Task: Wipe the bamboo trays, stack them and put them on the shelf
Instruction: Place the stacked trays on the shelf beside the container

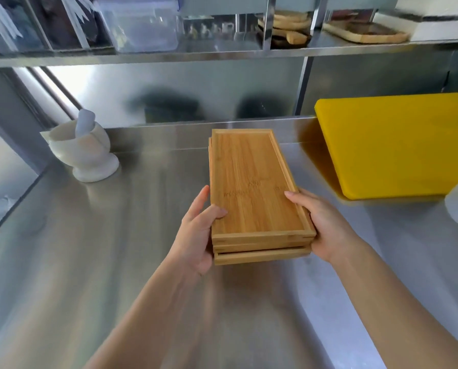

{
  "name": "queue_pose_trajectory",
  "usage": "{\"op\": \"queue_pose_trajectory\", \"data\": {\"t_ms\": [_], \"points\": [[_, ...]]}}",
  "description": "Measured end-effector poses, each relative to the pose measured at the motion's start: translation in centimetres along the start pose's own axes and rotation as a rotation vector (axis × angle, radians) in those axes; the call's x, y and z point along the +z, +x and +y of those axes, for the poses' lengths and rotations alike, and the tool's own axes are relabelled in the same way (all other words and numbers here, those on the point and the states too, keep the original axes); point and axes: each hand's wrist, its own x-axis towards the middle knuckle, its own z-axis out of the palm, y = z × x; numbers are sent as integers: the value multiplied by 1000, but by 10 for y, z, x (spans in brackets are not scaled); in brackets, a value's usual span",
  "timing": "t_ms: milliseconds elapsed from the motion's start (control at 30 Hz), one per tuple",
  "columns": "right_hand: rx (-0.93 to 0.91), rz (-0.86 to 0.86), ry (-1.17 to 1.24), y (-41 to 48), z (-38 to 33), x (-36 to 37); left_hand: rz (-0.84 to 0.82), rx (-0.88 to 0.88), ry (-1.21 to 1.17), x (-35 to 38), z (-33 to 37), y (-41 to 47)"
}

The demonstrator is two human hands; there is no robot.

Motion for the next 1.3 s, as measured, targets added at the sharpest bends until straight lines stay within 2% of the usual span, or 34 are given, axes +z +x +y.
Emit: {"op": "queue_pose_trajectory", "data": {"t_ms": [67,300,433,667,933,1167,1300], "points": [[9,-36,-11,6,0,2,-5,32,33,1,4,1],[-96,5,-52,31,-11,15,40,95,76,5,23,13],[-172,-5,-92,57,-52,26,81,157,119,14,62,39],[-305,54,-61,109,-146,52,83,168,130,35,149,107],[-274,91,-71,198,-212,73,118,81,114,39,214,208],[-227,126,-107,283,-230,76,108,96,109,27,229,293],[-224,125,-77,322,-237,78,81,179,172,20,240,329]]}}
